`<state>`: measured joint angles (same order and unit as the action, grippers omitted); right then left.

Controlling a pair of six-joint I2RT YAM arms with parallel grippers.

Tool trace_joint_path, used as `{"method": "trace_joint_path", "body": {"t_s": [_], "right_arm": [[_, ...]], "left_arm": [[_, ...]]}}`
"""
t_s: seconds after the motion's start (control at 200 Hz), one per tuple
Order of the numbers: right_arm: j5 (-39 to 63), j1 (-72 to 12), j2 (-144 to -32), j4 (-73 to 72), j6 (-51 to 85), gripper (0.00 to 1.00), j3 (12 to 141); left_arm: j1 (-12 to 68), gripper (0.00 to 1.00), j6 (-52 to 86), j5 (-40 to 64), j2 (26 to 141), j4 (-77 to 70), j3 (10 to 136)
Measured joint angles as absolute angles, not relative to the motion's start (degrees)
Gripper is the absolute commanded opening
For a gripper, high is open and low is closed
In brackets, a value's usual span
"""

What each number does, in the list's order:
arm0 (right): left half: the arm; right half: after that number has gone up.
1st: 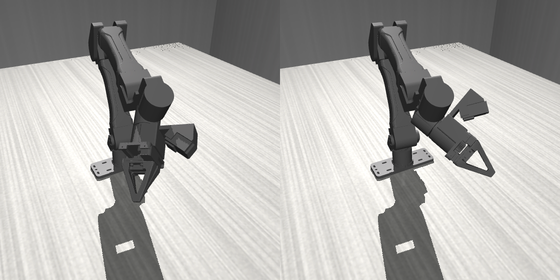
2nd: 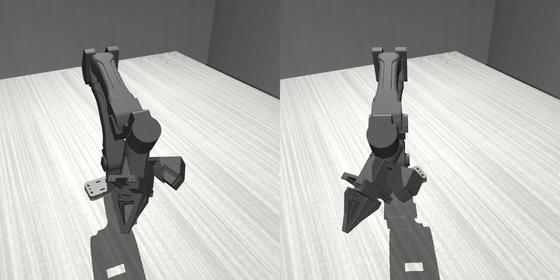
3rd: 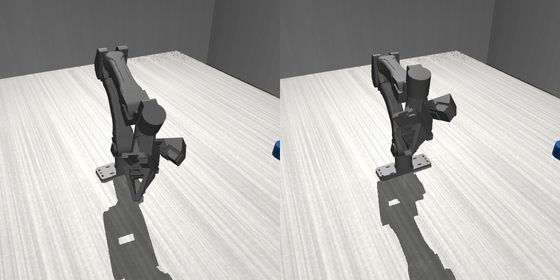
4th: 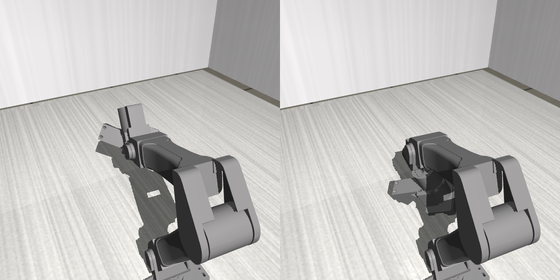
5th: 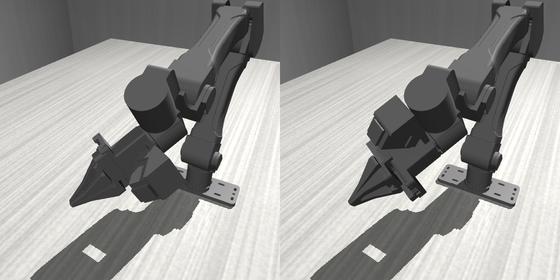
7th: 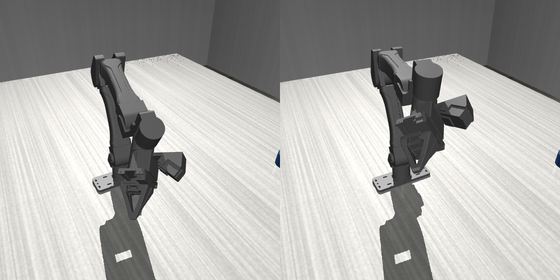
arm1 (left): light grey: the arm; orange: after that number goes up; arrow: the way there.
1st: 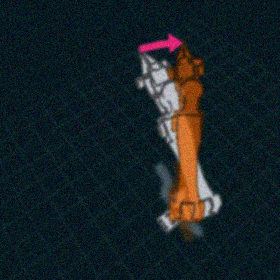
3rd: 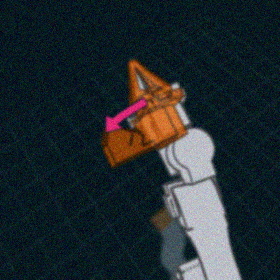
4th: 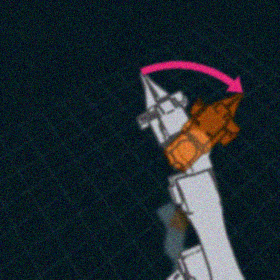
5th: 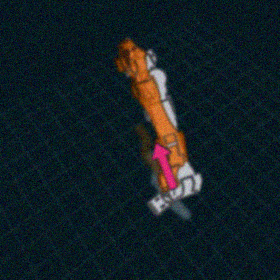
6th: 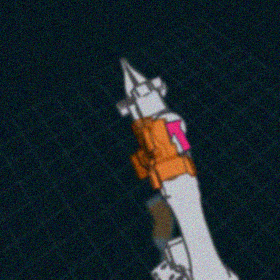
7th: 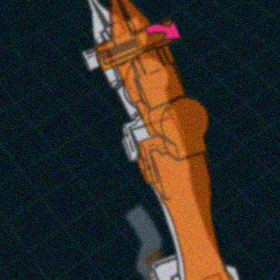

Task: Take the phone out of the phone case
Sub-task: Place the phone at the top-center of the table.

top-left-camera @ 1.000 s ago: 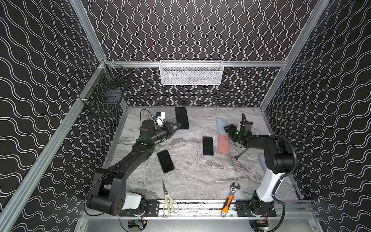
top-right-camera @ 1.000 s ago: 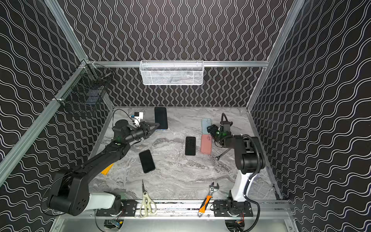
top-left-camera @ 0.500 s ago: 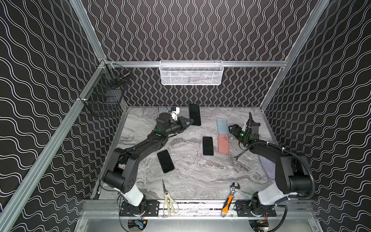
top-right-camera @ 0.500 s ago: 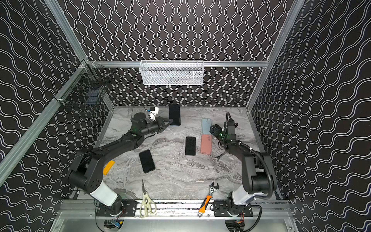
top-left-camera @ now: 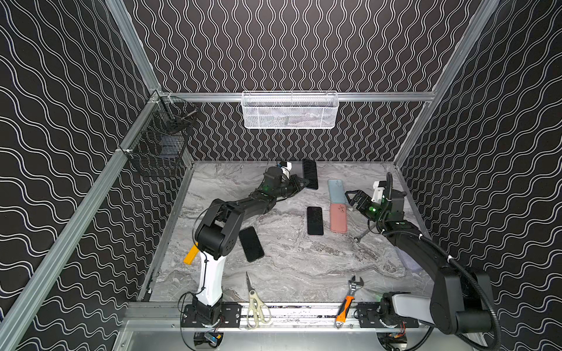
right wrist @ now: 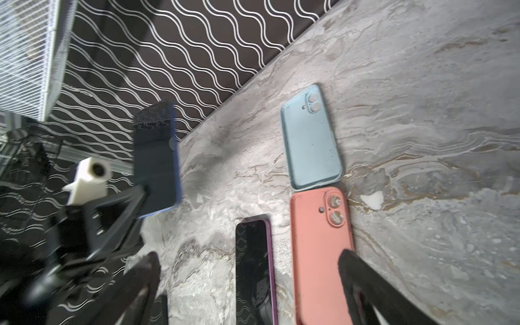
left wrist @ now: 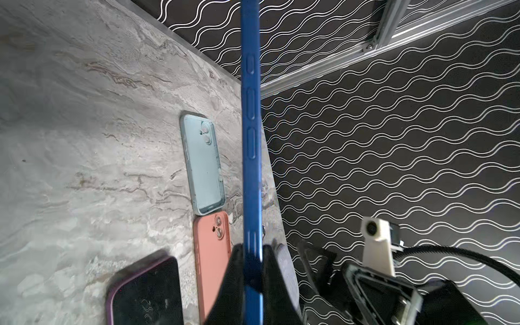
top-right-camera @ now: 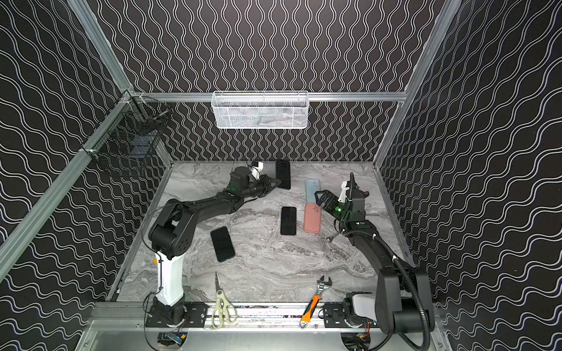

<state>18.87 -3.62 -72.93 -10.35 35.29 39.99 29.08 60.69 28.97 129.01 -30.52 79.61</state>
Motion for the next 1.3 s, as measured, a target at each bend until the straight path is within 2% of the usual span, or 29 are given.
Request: {"method": "trace_joint_path", "body": {"t_s": [0.405,0.986,1.111,1.301], "right_arm": [[24.99,-2.61,-73.78,-10.22,33.19,1.0,38.98],[30.48,1.3,-76.62,-13.52,32.36,1.0,37.3],[31.2,1.89,-77.36,-14.5,32.38,1.0,36.93],[32.03,2.37,-78.02,-15.4,32.56,1.0,36.77]], "left_arm": [[29.8,0.0,60.03,27.07,137.71,-30.33,82.65],[29.93,0.0,61.34,27.29,144.09,-29.91,84.75],[29.95,0.05,61.54,27.35,144.62,-29.91,85.06],[29.95,0.2,61.1,27.27,144.55,-29.43,85.06]]}}
